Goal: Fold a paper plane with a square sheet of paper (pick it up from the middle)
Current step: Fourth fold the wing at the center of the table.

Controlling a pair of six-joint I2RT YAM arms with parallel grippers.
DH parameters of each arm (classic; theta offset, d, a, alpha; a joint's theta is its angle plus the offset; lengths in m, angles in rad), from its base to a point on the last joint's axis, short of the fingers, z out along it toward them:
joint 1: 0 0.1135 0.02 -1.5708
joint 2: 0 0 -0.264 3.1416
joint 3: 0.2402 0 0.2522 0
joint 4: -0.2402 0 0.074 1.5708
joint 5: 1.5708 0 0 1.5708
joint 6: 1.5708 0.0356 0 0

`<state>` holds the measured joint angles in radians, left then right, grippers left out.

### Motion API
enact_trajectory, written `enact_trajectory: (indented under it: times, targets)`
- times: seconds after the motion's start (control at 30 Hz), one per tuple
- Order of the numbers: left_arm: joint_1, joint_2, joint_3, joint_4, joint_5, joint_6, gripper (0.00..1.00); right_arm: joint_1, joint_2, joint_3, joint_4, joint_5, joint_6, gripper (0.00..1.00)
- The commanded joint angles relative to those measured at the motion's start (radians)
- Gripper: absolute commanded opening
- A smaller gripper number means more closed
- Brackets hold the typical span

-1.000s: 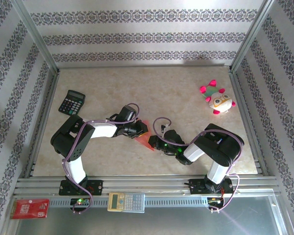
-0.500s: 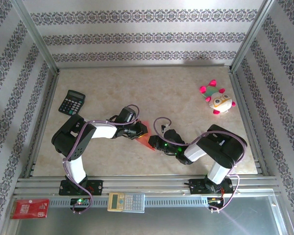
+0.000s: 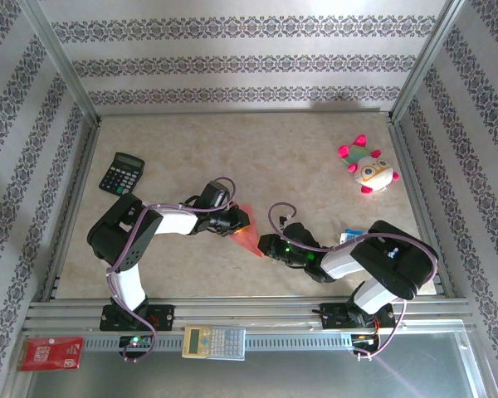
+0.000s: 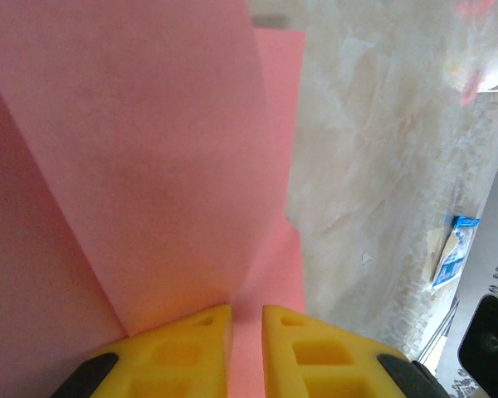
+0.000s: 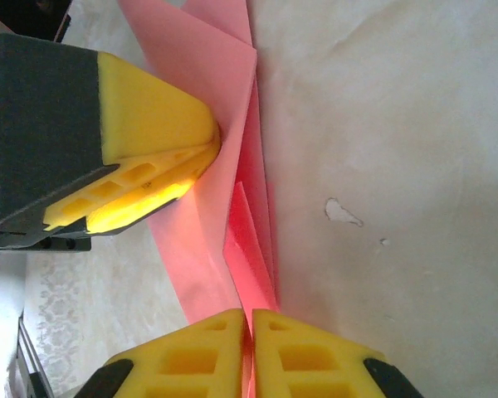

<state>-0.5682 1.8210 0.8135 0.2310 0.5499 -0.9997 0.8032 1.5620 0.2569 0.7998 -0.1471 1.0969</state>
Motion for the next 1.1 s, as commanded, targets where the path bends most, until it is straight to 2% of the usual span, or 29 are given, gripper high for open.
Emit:
enact_trajectory:
  times: [0.0,0.73,1.07]
  targets:
    - [0.011,0.007,-0.023,-0.009,-0.019,-0.009,0.19,0.019,0.004,-0.019,-0.098,0.006,-0.005,0.11]
    - [0.034,-0.031,-0.078,0.082,0.006,-0.034,0.20,0.054,0.026,-0.007,-0.178,0.012,-0.049,0.02]
    - [0.036,-0.039,-0.105,0.176,0.035,-0.059,0.26,0.077,0.024,0.017,-0.235,0.014,-0.079,0.00]
